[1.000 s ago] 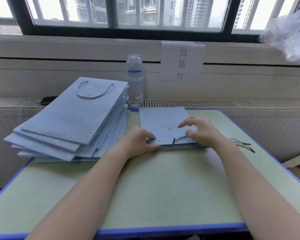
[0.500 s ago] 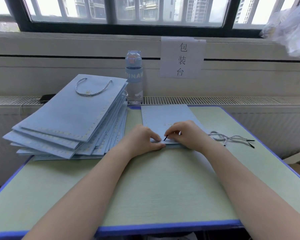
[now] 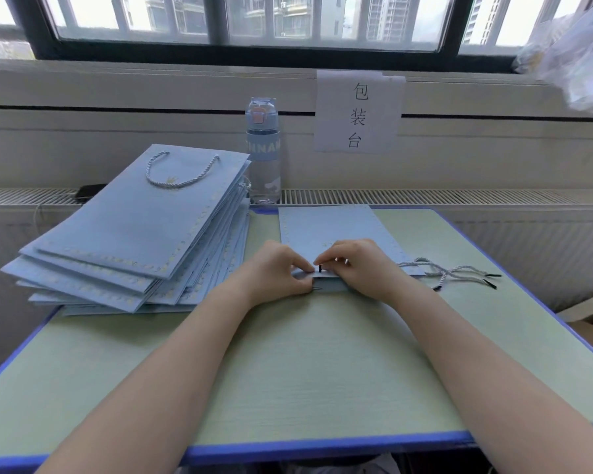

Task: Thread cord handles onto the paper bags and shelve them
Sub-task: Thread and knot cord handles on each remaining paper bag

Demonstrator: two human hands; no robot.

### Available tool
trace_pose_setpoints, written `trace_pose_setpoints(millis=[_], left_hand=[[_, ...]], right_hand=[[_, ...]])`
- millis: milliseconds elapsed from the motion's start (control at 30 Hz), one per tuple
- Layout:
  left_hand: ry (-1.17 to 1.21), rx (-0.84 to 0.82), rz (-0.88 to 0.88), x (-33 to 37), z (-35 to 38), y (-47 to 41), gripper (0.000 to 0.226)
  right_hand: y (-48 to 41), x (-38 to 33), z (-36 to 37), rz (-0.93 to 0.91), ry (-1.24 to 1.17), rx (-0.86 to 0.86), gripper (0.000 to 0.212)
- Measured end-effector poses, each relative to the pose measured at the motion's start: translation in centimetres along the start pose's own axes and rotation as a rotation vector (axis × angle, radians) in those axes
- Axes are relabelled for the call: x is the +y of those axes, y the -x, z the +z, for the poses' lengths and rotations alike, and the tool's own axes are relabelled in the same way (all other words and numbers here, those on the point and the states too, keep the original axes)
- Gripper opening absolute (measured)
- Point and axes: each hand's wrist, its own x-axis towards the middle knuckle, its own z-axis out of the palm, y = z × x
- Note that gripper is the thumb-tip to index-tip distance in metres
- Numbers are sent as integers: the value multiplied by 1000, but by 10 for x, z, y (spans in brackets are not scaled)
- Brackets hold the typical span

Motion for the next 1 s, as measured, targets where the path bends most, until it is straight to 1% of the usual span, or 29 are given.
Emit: trace_pose_setpoints(millis=[67,133,300,467,600,800,867,933,1000], left_hand=[[61,46,-2,-1,0,1,11],[110,145,10,-2,2,0,11],[96,393,96,6,6,-2,10],[118,521,99,8,4,-1,14],[149,532,85,8,4,-2,11],[177,517,38,7,4,-2,11],[206,487,25,8,3,-3,10],[262,422,-2,8,3,-4,10],[320,351,-31,7,2,-5,10]], right_hand=[[0,0,0,55,-57,29,15],[-1,1,-2,72,-89,56,15],[-2,-3,-11,106,-159,95,21],[1,-10,-18,84,-184,52,20],[0,-7,-16,-9,-49,62,18],[-1,-7,-15,-17,-124,86,16],[-2,-7,-14,-3,-109,69,15],[-2,-5,-13,8,-91,50,15],[-1,-4,-11,-7,-77,68,14]])
